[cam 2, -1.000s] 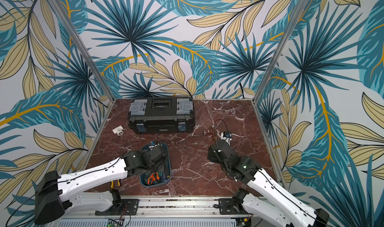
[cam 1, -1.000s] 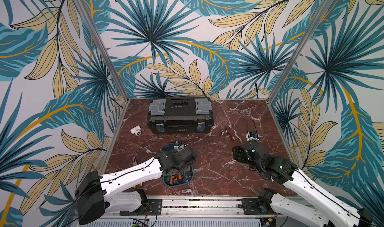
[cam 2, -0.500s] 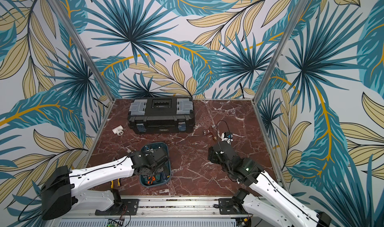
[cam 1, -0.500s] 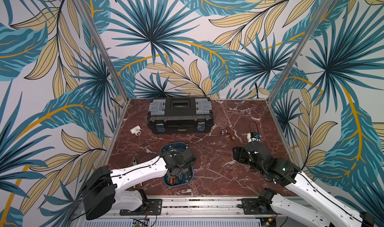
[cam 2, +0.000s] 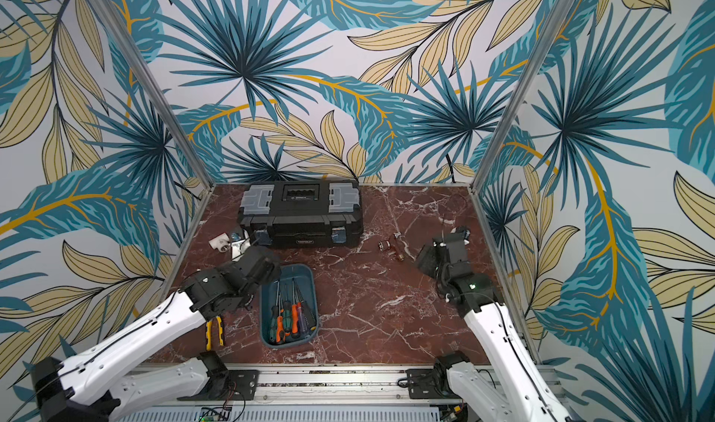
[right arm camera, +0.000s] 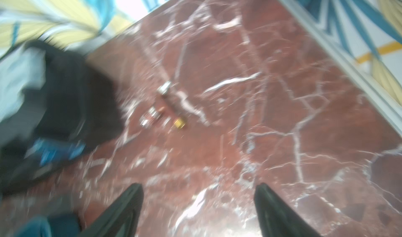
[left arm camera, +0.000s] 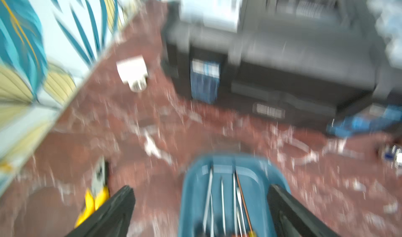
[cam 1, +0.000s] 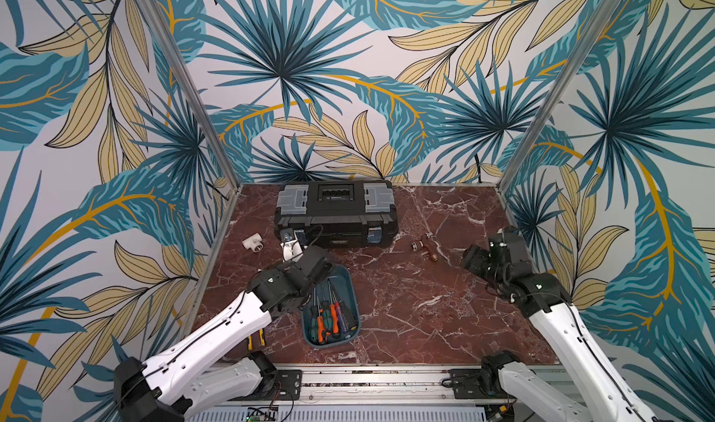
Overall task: Put the screwdriver on the desktop into the storage box
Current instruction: Place the screwdriver in the storage box, then reset both arms
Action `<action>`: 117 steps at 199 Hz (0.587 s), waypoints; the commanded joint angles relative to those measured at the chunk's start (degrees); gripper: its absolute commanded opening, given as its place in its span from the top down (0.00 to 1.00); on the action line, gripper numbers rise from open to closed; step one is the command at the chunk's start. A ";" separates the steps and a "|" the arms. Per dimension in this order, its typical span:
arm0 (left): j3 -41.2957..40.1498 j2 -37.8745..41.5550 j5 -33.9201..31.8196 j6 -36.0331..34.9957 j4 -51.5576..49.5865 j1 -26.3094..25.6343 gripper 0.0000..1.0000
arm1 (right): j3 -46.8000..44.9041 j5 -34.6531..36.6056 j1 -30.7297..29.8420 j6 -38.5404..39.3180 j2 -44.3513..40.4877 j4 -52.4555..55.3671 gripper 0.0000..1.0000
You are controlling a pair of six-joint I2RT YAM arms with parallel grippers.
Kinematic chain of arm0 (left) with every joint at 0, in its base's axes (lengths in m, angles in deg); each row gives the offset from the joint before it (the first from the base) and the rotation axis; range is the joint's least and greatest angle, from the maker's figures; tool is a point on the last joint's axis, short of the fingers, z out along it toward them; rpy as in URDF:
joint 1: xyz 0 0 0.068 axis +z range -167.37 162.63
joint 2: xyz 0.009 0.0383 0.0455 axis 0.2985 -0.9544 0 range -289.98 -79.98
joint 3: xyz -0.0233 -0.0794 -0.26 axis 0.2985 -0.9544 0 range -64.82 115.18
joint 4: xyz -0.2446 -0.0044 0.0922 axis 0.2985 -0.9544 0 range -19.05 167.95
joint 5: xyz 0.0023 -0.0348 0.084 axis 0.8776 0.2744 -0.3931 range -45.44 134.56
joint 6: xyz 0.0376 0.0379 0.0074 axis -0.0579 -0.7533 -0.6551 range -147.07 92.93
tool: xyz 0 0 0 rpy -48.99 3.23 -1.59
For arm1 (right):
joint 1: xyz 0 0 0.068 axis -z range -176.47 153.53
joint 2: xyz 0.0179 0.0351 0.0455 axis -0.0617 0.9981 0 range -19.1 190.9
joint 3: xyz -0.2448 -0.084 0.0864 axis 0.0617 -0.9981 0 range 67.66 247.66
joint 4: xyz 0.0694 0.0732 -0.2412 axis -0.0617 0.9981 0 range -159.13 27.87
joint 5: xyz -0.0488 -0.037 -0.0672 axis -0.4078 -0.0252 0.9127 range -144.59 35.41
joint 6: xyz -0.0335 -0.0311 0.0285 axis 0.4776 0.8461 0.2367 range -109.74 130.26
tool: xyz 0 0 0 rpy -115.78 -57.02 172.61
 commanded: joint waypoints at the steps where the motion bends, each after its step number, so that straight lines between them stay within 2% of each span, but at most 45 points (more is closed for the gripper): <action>1: -8.34 2.25 0.48 -28.15 23.02 9.64 0.00 | -0.19 -4.17 8.50 1.61 4.55 -6.49 0.14; 14: -13.41 1.11 2.01 -33.36 33.67 15.08 0.00 | -2.79 2.49 8.94 3.97 6.56 -15.53 0.14; 30: -19.63 -1.06 7.59 -40.62 45.98 19.75 0.00 | -10.27 6.30 8.69 14.84 8.95 -33.71 0.14; 42: -23.04 -3.33 10.97 -42.18 53.22 21.92 0.00 | -15.55 9.22 8.61 20.07 12.45 -43.23 0.14; 49: -24.43 -4.69 12.17 -42.07 56.29 22.98 0.00 | -16.63 9.61 8.61 21.50 14.98 -45.93 0.15; 56: -27.24 -6.89 13.02 -42.11 63.48 23.67 0.00 | -16.11 7.08 8.55 22.07 18.38 -46.41 0.16; 63: -30.43 -8.38 14.22 -44.86 70.20 23.83 0.00 | -16.54 4.82 8.19 22.04 20.24 -48.96 0.17; 76: -35.10 -12.14 15.82 -46.16 81.03 24.43 0.00 | -19.39 4.82 6.07 22.67 23.09 -60.15 0.17; 83: -35.63 -14.41 16.57 -47.18 85.96 24.83 0.00 | -20.49 5.51 4.41 26.58 25.04 -64.37 0.19; 94: -34.67 -16.03 19.62 -48.43 86.79 25.21 0.00 | -22.97 10.85 1.31 30.98 28.37 -74.20 0.18; 106: -33.82 -19.80 24.14 -49.94 90.83 26.35 0.00 | -27.19 9.68 0.68 33.86 31.80 -86.27 0.16; 117: -32.90 -25.00 26.80 -50.85 94.04 27.19 0.00 | -28.88 9.52 0.57 32.35 30.32 -86.15 0.15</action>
